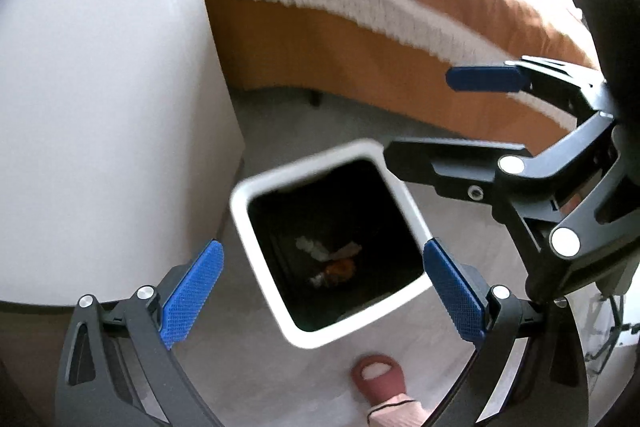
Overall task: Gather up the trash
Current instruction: 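Open both tools over the white bin to drop the trash, then move both tools back to the trash on the desk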
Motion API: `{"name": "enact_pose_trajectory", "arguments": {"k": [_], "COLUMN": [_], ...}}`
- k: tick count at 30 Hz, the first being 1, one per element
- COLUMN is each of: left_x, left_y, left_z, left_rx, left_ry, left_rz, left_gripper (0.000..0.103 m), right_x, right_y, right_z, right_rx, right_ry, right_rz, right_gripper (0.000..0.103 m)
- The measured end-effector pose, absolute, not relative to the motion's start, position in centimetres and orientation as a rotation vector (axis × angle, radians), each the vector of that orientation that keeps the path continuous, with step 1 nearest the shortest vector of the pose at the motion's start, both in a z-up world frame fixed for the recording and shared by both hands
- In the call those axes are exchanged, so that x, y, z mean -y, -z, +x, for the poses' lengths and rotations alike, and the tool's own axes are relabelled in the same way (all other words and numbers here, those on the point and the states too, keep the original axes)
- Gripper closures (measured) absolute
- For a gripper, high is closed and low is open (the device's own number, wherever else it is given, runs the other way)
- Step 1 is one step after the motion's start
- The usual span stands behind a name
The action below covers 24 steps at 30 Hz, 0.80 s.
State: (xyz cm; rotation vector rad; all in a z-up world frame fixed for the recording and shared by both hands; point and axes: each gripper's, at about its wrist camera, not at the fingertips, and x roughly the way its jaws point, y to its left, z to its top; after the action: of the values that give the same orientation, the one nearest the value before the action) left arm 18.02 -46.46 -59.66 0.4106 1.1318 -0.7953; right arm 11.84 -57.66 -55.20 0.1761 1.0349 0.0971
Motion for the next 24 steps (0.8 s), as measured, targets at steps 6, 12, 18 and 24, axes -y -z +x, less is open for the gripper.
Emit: {"name": "enact_pose_trajectory", "arguments": {"k": [6,12,18,24], "left_x": [46.1,43.2,37.9,30.7], "left_y": [51.9,42.2,32.4,24.0], "left_z": [17.9,16.3,14.1,12.1], "left_rx": [-1.045,-0.936,-0.846,-0.748], "left_ry": [0.789,0.794,0.771,0.635], "left_rz": [0.357,0.316,0.219,0.138], "left_gripper": [0.005,0.005,0.005,0.005], "right_x": [56.7,53.9,50.1,44.8], "right_y": [46.1,35.5,25.8,18.8], "right_z": [10.6,9.3,7.8,7.2], "right_rx": [-0.967,-0.847,-0.711,-0.600], "right_ry": [-0.082,-0.092,-0.111,-0.198], "right_rz": [0.155,0.113,0.082,0.073], "right_gripper": [0.004,0.005,0.004,0.004]}}
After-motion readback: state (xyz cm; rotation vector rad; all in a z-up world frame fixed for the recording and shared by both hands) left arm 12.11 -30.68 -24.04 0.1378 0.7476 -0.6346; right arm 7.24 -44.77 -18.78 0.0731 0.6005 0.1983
